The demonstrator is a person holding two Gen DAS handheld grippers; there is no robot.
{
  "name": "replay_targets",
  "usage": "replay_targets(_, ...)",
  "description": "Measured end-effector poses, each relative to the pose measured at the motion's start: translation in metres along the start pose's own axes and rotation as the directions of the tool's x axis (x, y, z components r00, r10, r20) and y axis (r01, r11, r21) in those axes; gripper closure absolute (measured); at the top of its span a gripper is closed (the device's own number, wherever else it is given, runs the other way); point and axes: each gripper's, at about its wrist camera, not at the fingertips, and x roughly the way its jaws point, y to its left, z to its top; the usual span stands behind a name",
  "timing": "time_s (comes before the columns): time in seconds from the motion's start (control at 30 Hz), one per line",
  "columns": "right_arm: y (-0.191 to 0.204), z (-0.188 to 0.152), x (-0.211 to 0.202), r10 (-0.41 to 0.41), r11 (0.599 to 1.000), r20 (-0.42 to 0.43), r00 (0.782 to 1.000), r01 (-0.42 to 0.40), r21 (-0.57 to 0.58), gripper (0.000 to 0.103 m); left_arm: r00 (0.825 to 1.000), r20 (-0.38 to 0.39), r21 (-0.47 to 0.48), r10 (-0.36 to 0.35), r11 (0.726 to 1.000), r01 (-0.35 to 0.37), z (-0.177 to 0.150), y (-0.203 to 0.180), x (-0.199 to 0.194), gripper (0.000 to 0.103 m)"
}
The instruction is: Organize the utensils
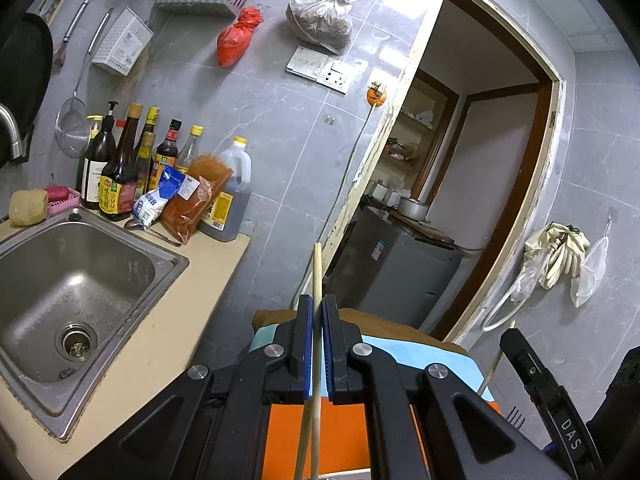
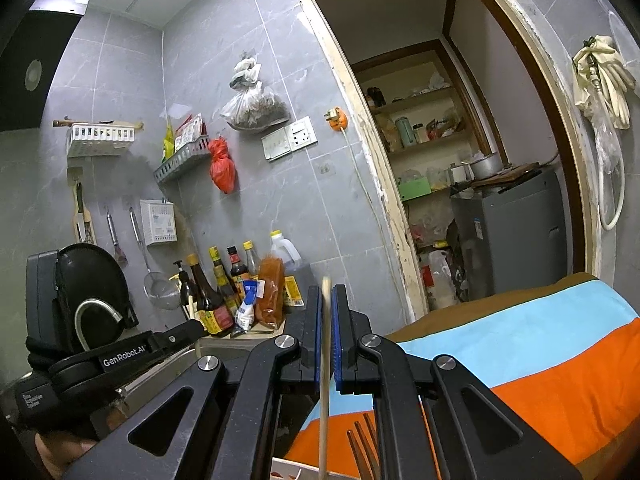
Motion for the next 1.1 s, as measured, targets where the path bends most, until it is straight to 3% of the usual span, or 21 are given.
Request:
replay_targets(0.4,0.002,-0.001,-0.016,-0.001,1.0,-0.041,0.999,0.0,-0.013,0.098,0.999,-0.044,0.024,-0.015,1.0,0.016,-0.011,-0.003,-0.016,0.098)
replay_targets(0.77,-0.005,0.005,-0.045,-0.04,0.999,-0.086,0.995,0.038,-0.026,0.096,0.987,-0.158,0.078,-0.025,0.996,0.038,-0.026,-0.012,-0.028,0.097)
replay_targets(0.8,-0.006,0.006,-0.048,-0.045,0.999,-0.092,0.995,0.043,-0.026,0.092,0.985,-0.169,0.084,-0.023,0.996,0.038,-0.028,-0.014,-0.029,0.097)
replay_targets(0.9,-0.011,0.007,-0.058,-0.056,0.998,-0.099,0.993,0.054,-0.014,0.065,0.98,-0.2,0.095,-0.021,0.995,0.041,-0.032,-0.017,-0.031,0.096)
replay_targets(0.97,-0.013,0.009,-0.064,-0.07,0.997,-0.104,0.992,0.068,-0.02,0.064,0.975,-0.22,0.098,-0.022,0.994,0.044,-0.034,-0.019,-0.033,0.094)
replay_targets(1.1,-0.015,0.011,-0.076,-0.096,0.995,-0.119,0.988,0.091,-0.042,0.061,0.97,-0.243,0.101,-0.03,0.993,0.056,-0.039,-0.022,-0.037,0.076)
